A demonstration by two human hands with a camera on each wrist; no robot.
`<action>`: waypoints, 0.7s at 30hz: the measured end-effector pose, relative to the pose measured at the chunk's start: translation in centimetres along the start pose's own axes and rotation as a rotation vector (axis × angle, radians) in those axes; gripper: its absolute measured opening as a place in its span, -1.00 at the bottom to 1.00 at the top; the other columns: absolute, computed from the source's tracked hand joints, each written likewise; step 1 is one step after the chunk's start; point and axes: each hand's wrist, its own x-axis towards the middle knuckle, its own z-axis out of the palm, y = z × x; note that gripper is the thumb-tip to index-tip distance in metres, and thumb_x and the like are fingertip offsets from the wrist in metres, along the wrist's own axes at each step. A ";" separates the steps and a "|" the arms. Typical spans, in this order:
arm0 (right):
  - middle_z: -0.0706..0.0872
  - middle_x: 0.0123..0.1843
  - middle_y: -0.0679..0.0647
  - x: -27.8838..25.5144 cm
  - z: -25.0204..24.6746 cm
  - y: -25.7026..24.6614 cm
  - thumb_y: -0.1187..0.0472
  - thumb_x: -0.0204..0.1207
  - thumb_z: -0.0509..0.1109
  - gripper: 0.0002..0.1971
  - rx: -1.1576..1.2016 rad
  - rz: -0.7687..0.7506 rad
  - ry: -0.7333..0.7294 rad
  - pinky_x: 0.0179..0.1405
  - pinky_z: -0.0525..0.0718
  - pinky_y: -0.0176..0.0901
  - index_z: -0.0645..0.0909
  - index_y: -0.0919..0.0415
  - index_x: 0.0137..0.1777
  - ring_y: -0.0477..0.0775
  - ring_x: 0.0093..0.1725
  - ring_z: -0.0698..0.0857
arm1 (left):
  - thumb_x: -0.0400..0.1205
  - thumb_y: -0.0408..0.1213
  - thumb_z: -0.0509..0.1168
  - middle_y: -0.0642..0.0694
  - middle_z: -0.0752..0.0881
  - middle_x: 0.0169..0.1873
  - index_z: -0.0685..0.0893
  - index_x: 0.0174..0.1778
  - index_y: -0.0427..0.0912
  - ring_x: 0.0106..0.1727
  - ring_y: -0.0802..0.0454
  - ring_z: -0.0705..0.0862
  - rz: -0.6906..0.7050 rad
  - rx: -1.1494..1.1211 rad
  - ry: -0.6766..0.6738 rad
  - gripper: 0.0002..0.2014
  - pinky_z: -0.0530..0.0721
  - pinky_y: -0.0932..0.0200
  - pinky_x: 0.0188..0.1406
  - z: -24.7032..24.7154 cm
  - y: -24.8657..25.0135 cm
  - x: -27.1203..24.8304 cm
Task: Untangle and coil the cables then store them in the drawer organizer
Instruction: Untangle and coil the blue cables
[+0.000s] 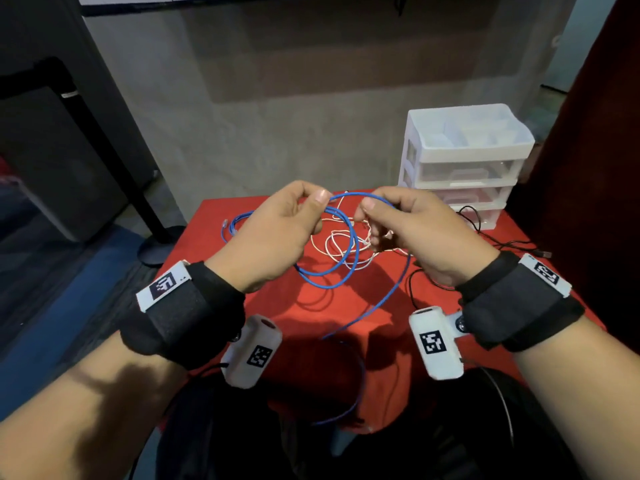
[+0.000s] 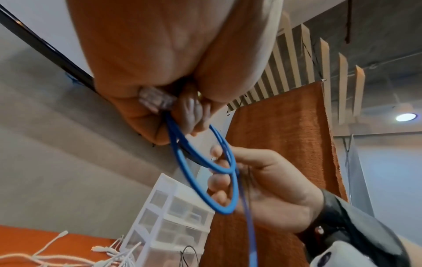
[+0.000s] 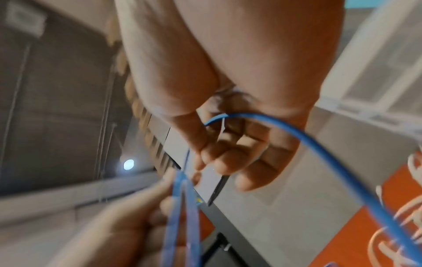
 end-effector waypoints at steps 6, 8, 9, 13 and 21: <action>0.44 -0.47 -0.03 -0.5 1.2 -0.8 0.06 0.79 0.30 -0.61 0.094 0.065 -0.047 -0.61 0.12 -0.33 0.71 0.04 -0.30 -0.05 -0.59 0.20 | 0.75 0.11 0.16 -0.05 0.49 -0.42 0.55 -0.12 -0.29 -0.54 0.13 0.31 0.030 0.142 -0.020 -0.54 0.29 0.15 -0.49 0.4 -0.7 0.1; 0.44 -0.41 0.01 -0.1 1.0 -1.0 0.07 0.79 0.30 -0.66 0.104 0.050 0.040 -0.64 0.11 -0.35 0.73 0.17 -0.18 -0.07 -0.60 0.19 | 0.81 0.03 0.14 -0.06 0.48 -0.41 0.56 -0.12 -0.32 -0.52 0.13 0.32 0.057 0.216 -0.061 -0.56 0.31 0.13 -0.49 0.5 -0.3 -0.1; 0.46 -0.39 0.03 0.1 0.9 -1.1 0.08 0.79 0.31 -0.67 0.076 0.027 0.085 -0.65 0.15 -0.34 0.73 0.21 -0.16 -0.07 -0.60 0.23 | 0.82 0.02 0.12 -0.06 0.48 -0.41 0.57 -0.11 -0.33 -0.52 0.13 0.33 0.066 0.236 -0.078 -0.55 0.31 0.12 -0.49 0.6 -0.2 -0.2; 0.50 -0.41 0.00 0.4 0.3 -1.7 0.09 0.79 0.30 -0.66 0.081 -0.031 0.232 -0.64 0.30 -0.30 0.69 0.20 -0.20 -0.08 -0.56 0.43 | 0.78 0.11 0.10 -0.05 0.48 -0.41 0.57 -0.12 -0.26 -0.52 0.10 0.33 0.051 0.195 -0.090 -0.54 0.30 0.13 -0.49 0.6 -0.2 0.2; 0.53 -0.37 0.01 -0.4 -0.2 -0.4 0.07 0.77 0.34 -0.68 0.040 -0.042 0.219 -0.49 0.45 -0.21 0.77 0.15 -0.18 -0.08 -0.42 0.47 | 0.81 0.06 0.12 0.11 0.45 -0.48 0.54 -0.27 -0.06 -0.52 0.14 0.30 0.041 0.068 -0.007 -0.61 0.28 0.11 -0.47 1.2 -1.2 -0.1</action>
